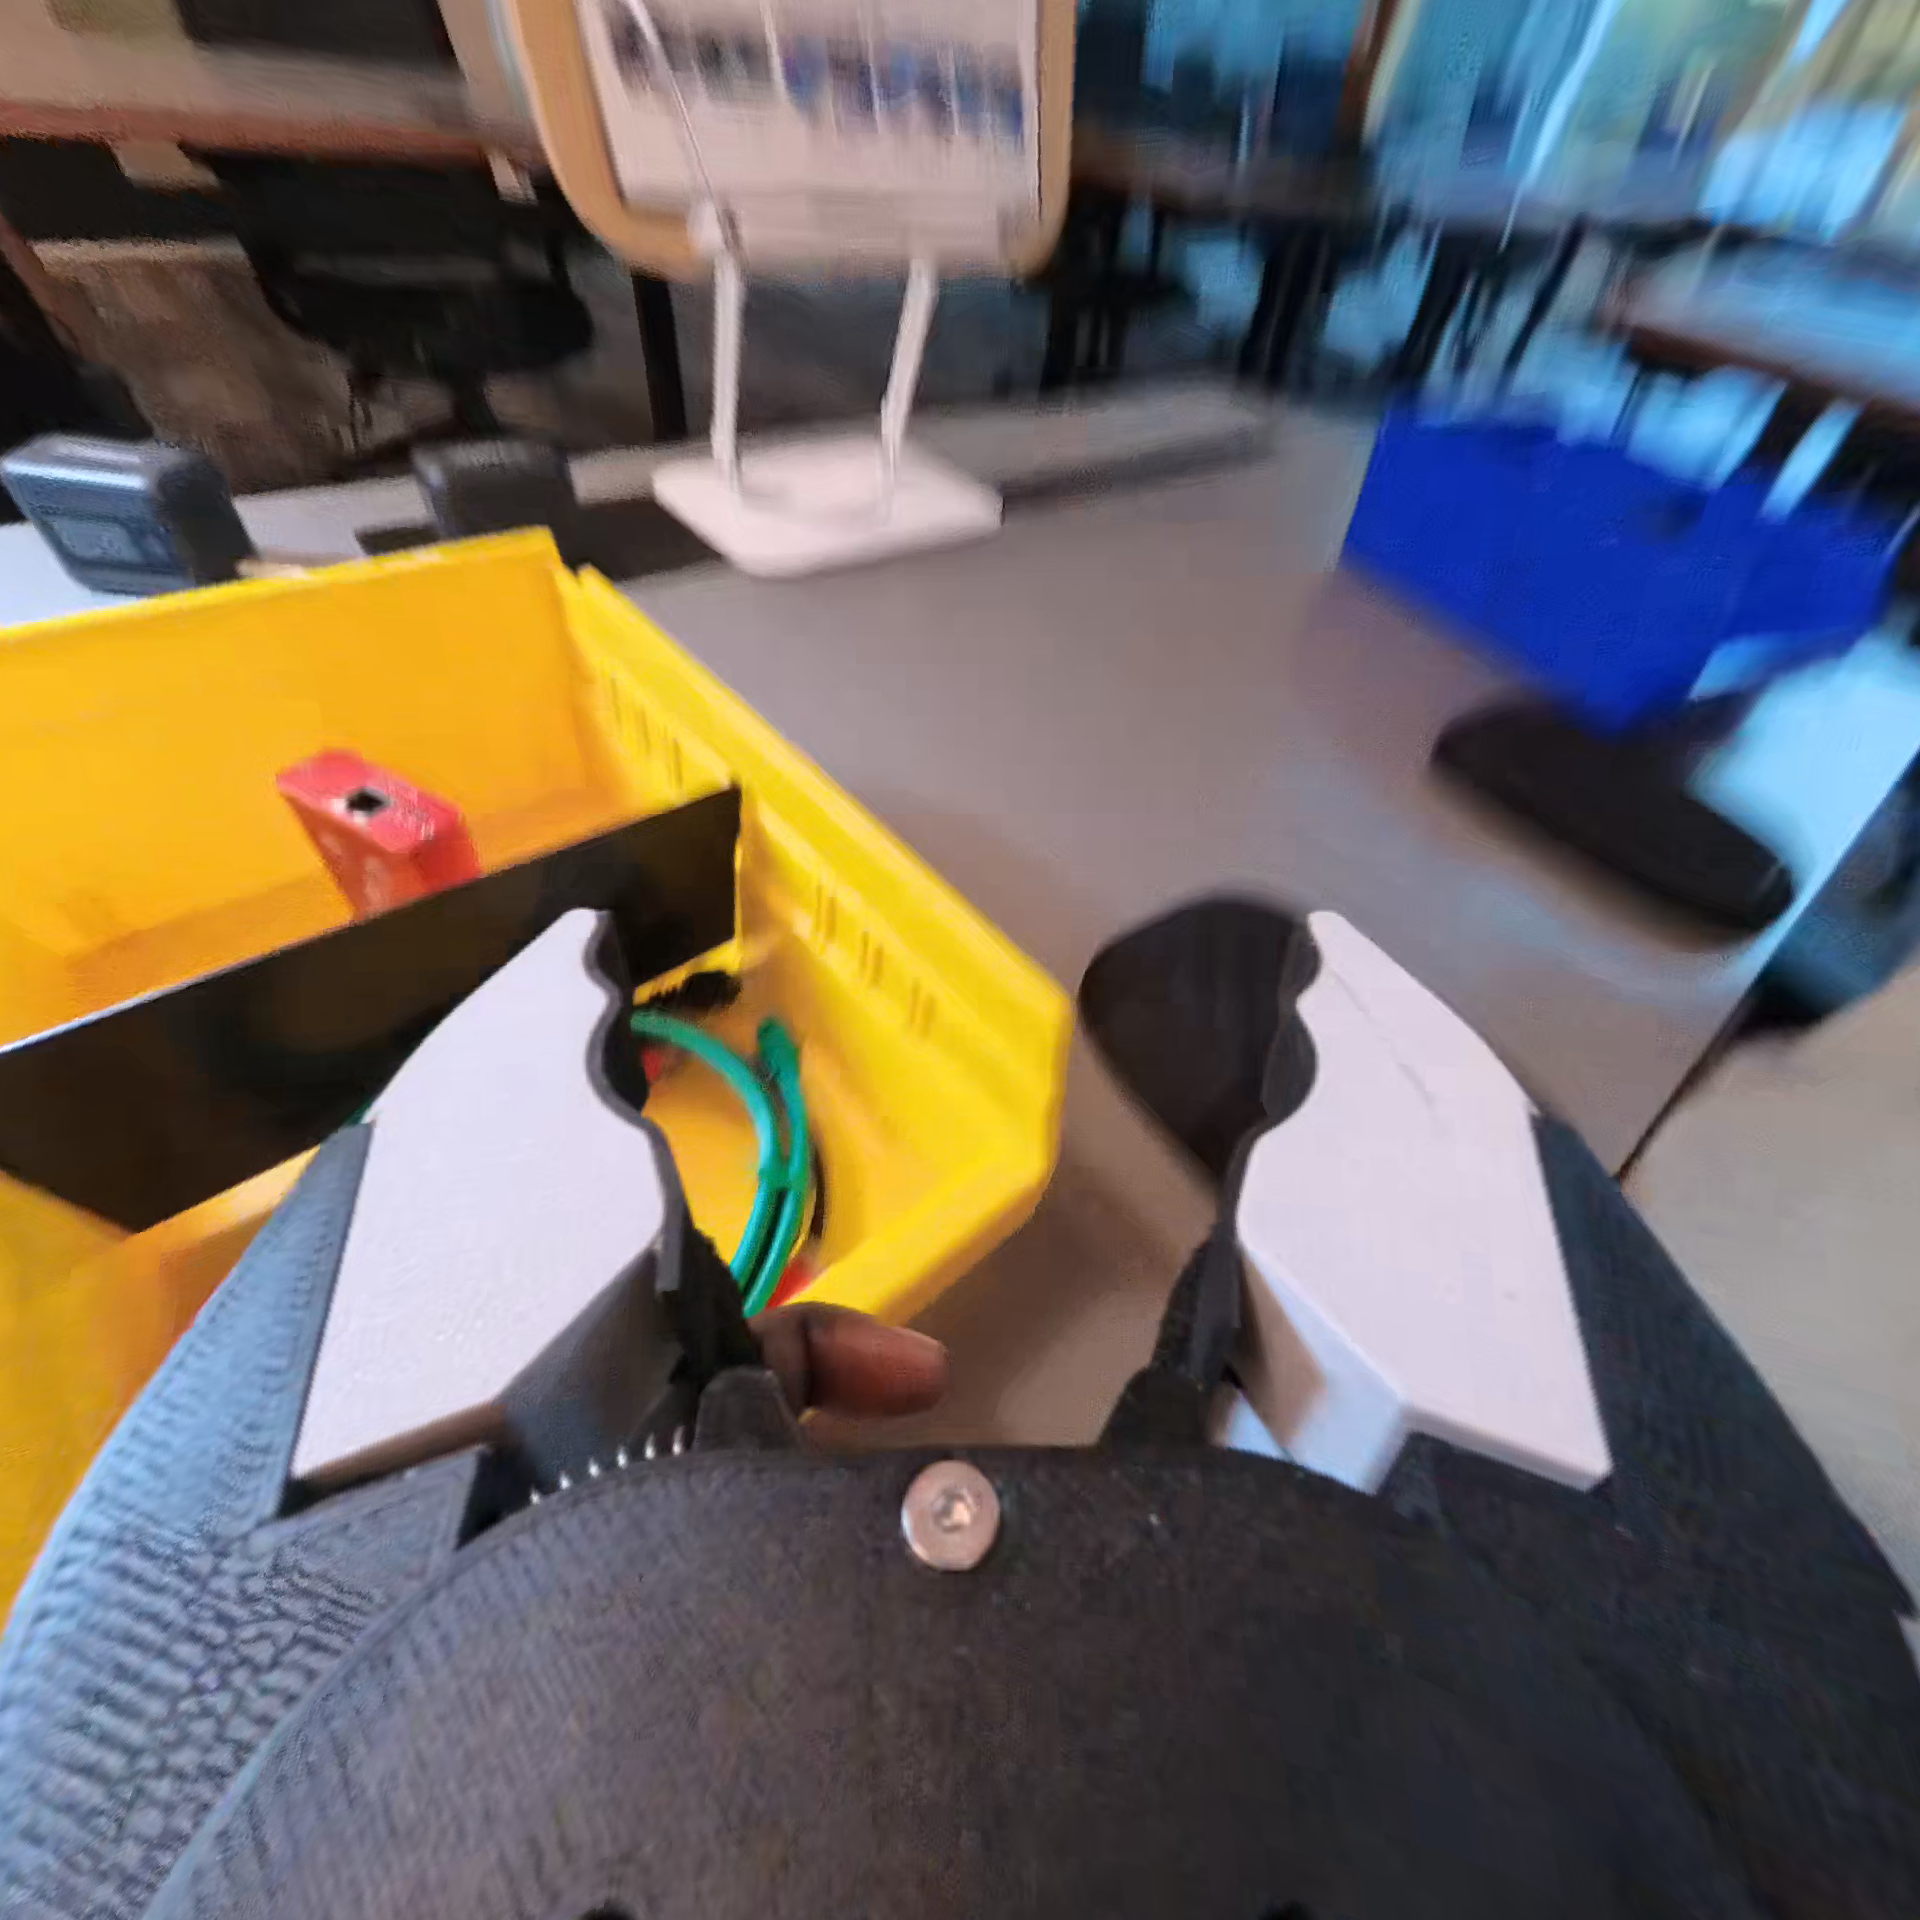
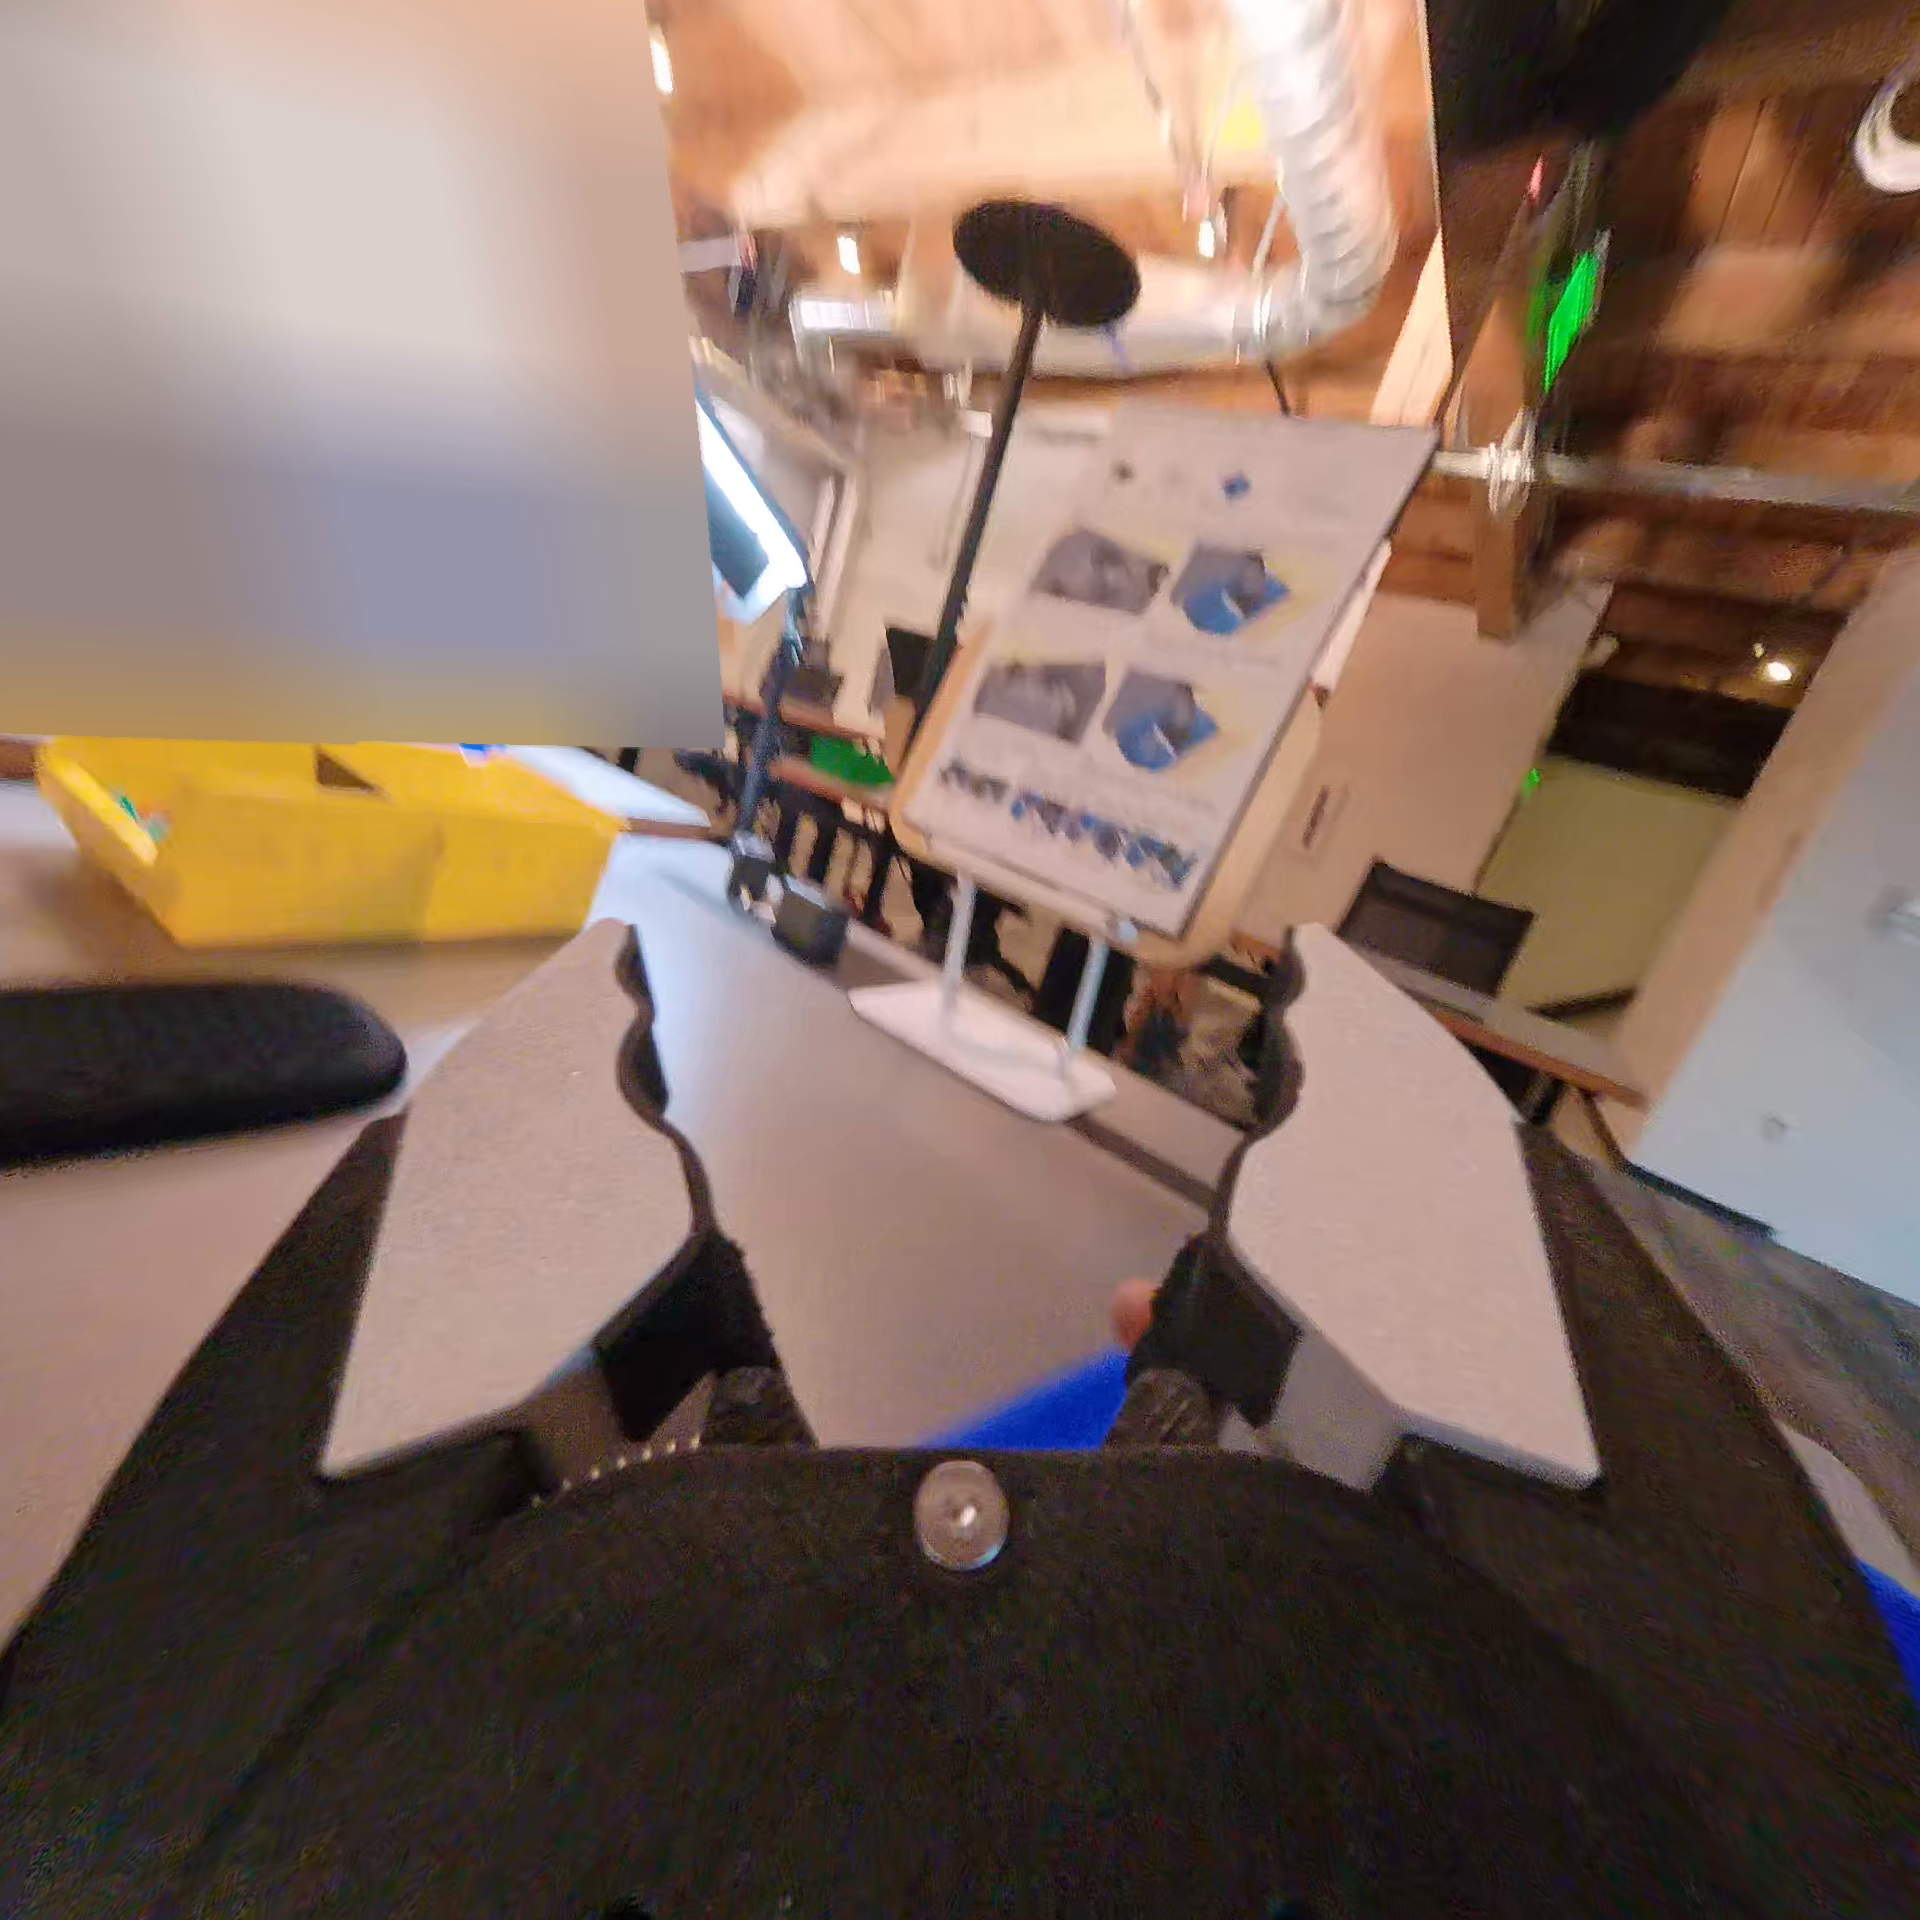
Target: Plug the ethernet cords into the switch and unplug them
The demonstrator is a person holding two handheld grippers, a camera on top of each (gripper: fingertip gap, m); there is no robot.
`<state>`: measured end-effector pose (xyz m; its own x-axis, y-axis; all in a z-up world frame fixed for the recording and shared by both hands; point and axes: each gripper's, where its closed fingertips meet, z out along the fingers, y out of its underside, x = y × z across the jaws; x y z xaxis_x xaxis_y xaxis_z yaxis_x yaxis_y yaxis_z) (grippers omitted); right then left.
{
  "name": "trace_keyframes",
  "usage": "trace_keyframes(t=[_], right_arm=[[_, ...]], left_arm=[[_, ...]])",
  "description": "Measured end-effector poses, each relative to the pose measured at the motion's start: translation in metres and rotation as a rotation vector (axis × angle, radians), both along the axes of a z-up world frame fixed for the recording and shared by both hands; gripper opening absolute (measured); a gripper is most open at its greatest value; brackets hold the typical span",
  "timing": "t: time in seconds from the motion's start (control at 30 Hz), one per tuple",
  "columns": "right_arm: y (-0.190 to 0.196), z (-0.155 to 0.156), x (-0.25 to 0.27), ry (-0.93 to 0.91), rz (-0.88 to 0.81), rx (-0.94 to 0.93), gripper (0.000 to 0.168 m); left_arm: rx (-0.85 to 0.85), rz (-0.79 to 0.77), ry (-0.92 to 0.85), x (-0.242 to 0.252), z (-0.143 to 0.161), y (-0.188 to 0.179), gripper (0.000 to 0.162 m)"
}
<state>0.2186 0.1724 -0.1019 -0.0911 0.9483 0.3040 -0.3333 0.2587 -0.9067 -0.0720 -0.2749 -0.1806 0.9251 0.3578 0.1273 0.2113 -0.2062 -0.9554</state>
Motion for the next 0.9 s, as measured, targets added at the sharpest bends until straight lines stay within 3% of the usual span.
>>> trace_keyframes(t=[0.13, 0.27, 0.37, 0.4, 0.5, 0.6, 0.73, 0.9], right_arm=[[-0.033, 0.013, -0.044, 0.055, 0.072, -0.067, 0.138], [-0.054, -0.017, -0.101, 0.03, 0.084, -0.131, 0.145], [-0.052, -0.051, -0.131, 0.07, 0.06, -0.24, 0.142], [-0.054, -0.055, -0.134, 0.082, 0.071, -0.27, 0.145], [-0.055, -0.057, -0.129, 0.064, 0.007, -0.185, 0.131], [-0.058, -0.066, -0.133, 0.058, 0.013, -0.138, 0.132], [-0.071, -0.079, -0.144, -0.022, 0.045, -0.094, 0.137], [-0.08, -0.092, -0.15, -0.086, -0.009, 0.034, 0.133]], left_arm=[[0.26, 0.103, -0.139, -0.018, 0.042, 0.01, 0.135], [0.232, 0.197, -0.113, -0.039, 0.037, 0.015, 0.141], [0.179, 0.247, -0.1, -0.052, 0.029, 0.015, 0.14], [0.156, 0.257, -0.103, -0.056, 0.027, 0.015, 0.139], [0.03, 0.301, -0.053, -0.076, 0.022, 0.012, 0.128], [-0.171, 0.186, 0.029, -0.095, 0.013, 0.02, 0.11], [-0.424, 0.314, -0.097, -0.157, -0.02, 0.016, 0.096], [-0.617, 0.296, -0.32, -0.19, -0.08, 0.029, 0.09]])
